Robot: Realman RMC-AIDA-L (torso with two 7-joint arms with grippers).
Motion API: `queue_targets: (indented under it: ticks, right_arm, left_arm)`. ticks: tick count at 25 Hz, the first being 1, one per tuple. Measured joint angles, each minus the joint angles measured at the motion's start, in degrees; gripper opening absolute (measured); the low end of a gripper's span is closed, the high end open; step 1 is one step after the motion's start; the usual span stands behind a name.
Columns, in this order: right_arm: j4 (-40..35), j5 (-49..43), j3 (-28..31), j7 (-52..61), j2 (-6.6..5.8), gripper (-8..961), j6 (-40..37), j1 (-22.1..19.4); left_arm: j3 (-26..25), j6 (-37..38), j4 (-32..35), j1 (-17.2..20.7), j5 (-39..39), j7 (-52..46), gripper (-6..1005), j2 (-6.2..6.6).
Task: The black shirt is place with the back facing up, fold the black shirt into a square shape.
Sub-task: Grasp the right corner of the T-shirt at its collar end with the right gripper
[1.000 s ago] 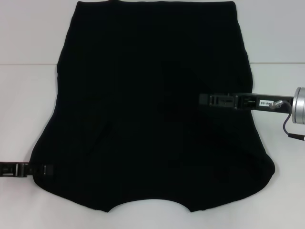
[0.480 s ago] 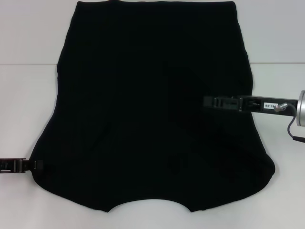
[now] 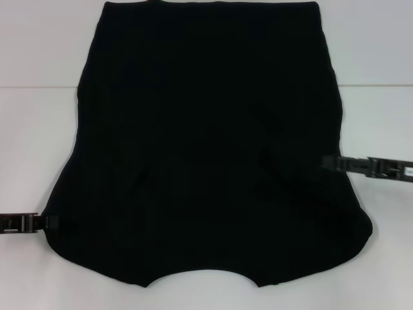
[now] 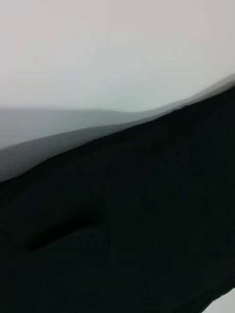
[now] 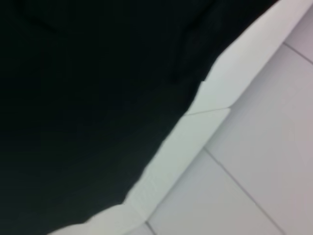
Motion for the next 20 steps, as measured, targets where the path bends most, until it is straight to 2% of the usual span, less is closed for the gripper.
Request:
queue_targets:
  ticks: [6,11,16,20]
  right_arm:
    - [0.1,-0.3,-0.4,2.6,-2.53,746,-0.7,-3.9]
    - [0.1,-4.1,-0.4,4.6,-4.00,735,-1.9,-5.1]
    - [0.1,-8.5,-0.5,5.7,-4.27,725,-4.7,-4.6]
    - [0.2,-11.5,-0.6,6.4,-3.79,717,-5.1,-3.7]
  left_arm:
    - [0.0,0.0,-0.2,-0.1,0.0,0.0,29,0.00]
    - [0.0,0.0,-1.0,-0.4,0.0,0.2,29,0.00]
    - [0.0,0.0,-1.4,-0.7,0.0,0.3,30,0.07]
    - [0.0,0.0,-1.4,-0.7,0.0,0.3,30,0.08]
